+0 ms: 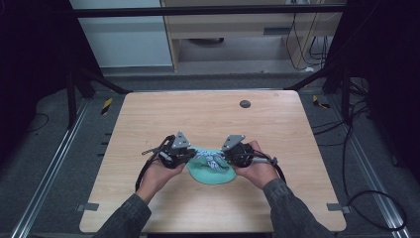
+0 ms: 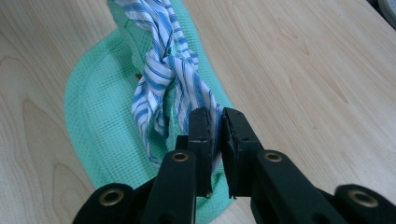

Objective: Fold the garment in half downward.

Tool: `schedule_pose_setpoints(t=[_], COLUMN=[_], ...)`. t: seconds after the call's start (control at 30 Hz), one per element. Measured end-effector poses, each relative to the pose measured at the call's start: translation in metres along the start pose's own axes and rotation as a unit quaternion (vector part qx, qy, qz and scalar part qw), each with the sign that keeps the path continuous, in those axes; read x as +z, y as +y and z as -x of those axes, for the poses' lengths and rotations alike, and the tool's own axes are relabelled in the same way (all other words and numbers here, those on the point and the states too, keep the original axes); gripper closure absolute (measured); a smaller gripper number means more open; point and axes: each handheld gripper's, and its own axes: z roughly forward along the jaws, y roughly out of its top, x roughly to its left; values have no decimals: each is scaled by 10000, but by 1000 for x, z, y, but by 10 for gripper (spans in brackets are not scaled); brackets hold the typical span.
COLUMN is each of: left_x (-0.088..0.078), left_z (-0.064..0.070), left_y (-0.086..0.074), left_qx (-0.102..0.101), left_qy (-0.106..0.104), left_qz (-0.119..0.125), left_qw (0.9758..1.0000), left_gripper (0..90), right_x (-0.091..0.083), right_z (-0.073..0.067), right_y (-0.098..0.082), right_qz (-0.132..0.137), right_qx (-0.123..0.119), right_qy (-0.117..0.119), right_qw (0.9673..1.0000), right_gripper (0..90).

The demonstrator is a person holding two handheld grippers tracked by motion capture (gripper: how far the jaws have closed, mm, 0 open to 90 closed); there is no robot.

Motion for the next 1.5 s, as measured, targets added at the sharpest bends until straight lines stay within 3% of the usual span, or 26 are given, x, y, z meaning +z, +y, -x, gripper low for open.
schedule_pose_setpoints(t=[1.23, 1.5], left_x=[1, 3], left_z=[20, 21], left_y=[-33, -35], left_qx=[91, 144], left_qy=[-238, -260], left_qz=[-135, -109], left_qw=[9996, 9995], left_gripper=[847, 797], right_x=[-2, -2], right_z=[-34, -37], right_y=[-23, -25], right_qz=[4, -26], right_qx=[-81, -88], right_qy=[315, 331], right_qw=[9995, 9994], right_gripper=[812, 772])
